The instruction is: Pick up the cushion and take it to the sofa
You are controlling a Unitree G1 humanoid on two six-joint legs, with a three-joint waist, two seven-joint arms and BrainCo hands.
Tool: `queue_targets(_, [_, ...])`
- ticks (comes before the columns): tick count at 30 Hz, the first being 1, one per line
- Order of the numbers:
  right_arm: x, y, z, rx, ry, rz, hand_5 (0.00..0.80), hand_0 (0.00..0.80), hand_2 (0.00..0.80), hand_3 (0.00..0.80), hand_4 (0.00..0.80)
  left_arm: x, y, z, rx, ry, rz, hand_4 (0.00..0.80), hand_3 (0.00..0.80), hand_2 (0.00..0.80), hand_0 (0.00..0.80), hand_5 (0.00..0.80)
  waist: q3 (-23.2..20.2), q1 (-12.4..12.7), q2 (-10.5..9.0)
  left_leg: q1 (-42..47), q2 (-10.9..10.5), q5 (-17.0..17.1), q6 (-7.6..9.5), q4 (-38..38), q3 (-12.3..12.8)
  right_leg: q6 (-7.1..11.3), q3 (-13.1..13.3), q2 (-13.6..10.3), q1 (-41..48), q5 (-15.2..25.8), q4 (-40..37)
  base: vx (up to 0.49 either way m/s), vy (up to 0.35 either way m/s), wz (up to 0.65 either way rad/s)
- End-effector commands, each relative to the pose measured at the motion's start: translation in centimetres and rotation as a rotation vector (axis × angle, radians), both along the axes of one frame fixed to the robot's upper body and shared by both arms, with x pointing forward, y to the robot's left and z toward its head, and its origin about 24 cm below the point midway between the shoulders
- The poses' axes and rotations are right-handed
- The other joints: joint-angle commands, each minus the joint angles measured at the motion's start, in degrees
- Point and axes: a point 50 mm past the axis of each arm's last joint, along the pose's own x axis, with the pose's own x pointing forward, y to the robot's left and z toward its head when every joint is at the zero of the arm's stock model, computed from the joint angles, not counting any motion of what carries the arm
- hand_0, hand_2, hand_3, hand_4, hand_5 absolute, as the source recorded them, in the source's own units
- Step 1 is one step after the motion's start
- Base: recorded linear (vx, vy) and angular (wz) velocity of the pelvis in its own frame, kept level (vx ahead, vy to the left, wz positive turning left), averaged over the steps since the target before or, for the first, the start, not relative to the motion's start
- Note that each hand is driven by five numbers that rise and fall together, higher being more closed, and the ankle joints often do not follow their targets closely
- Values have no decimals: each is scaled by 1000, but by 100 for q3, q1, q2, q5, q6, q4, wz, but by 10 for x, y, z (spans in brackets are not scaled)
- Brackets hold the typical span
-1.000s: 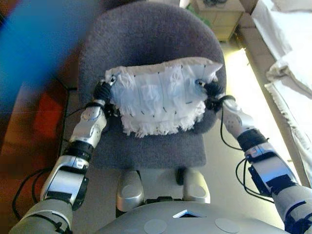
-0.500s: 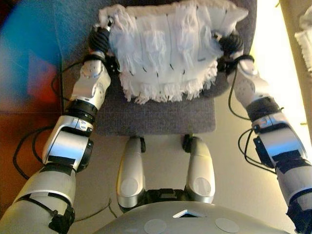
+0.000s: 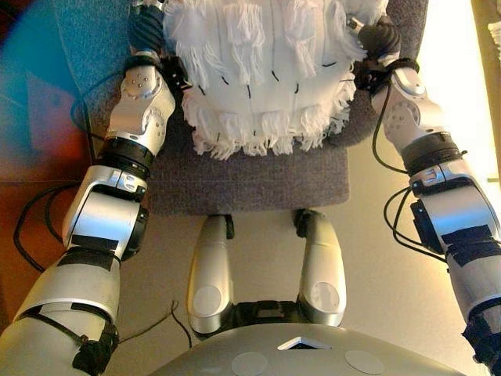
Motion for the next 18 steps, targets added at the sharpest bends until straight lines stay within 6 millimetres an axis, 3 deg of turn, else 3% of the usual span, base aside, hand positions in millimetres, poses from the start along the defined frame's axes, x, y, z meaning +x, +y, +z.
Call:
queue_targets(1, [-2,38,83,-7,-244,137,800,800,800,800,800,-9,-49,96,27,-300,-147,800,800,800,800,800,-86,175,129,173,100,-478,-350,101,121,492,37,-282,325,-235,-105,0,0,0])
queue_targets(3, [1,35,89,-32,-217,108,800,800,800,800,800,-7,-49,100,-13,-277,-142,800,800,800,800,800,-115,181,135,194,112,-632,-388,142,88,523,35,-269,334,-371,-47,100,-14,0])
queue_targets(9, [6,34,99,-115,-164,47,800,800,800,800,800,0,-48,102,15,-221,-118,800,800,800,800,800,-99,166,162,31,123,-577,-377,139,97,471,82,-203,93,-369,54,15,-2,0])
queue_targets(10, [7,32,99,-126,-152,43,744,744,744,744,744,1,-46,101,0,-210,-118,800,800,800,800,800,-97,161,169,27,125,-556,-375,116,109,460,93,-193,67,-366,58,39,18,2])
queue_targets(11, [8,31,98,-138,-146,33,358,358,358,358,358,2,-44,99,-22,-204,-119,756,756,756,756,756,-92,157,177,33,122,-542,-372,97,113,453,104,-185,51,-365,64,49,21,2])
queue_targets(12, [8,30,97,-143,-144,28,0,0,0,0,0,2,-43,99,-36,-203,-120,398,398,398,398,398,-88,153,181,40,119,-535,-370,85,115,449,110,-182,44,-366,68,61,27,2])
queue_targets(13, [8,28,95,-140,-140,20,0,0,0,0,0,3,-40,98,-50,-200,-115,0,0,0,0,0,-80,149,194,59,117,-527,-369,66,121,438,115,-180,44,-373,66,57,28,2])
queue_targets(18, [10,17,90,-111,-120,-43,0,0,0,0,0,3,-25,97,-79,-211,-50,0,0,0,0,0,-62,129,229,93,105,-337,-353,-52,184,371,106,-208,27,-252,2,8,29,4])
